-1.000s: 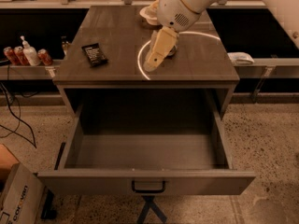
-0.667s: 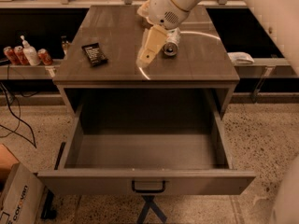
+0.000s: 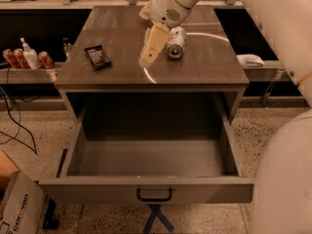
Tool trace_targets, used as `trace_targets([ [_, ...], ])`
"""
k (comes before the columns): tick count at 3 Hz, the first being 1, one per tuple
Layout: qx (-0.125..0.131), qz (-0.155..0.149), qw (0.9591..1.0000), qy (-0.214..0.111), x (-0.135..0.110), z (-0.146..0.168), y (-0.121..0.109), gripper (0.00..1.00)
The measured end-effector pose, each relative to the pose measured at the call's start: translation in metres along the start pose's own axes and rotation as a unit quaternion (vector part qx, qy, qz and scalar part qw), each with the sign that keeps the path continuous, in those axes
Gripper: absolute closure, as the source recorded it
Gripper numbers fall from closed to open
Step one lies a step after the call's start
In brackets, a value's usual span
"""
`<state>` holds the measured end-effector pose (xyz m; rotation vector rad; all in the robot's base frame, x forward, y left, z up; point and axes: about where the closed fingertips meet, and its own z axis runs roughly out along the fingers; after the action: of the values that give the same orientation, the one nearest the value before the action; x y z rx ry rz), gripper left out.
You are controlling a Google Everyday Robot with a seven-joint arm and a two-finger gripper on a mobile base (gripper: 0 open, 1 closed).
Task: Place rxbar chocolate into top drawer
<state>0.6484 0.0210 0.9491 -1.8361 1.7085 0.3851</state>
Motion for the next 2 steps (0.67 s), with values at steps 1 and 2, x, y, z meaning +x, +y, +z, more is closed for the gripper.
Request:
trace_targets([
  [1,-0.002,0.015,0.9999,-0.006,0.005,0.021,-0.002,0.0],
  [2,0.006,0.016,0.999,-0.041,0.003,0.05,-0.02,0.0],
])
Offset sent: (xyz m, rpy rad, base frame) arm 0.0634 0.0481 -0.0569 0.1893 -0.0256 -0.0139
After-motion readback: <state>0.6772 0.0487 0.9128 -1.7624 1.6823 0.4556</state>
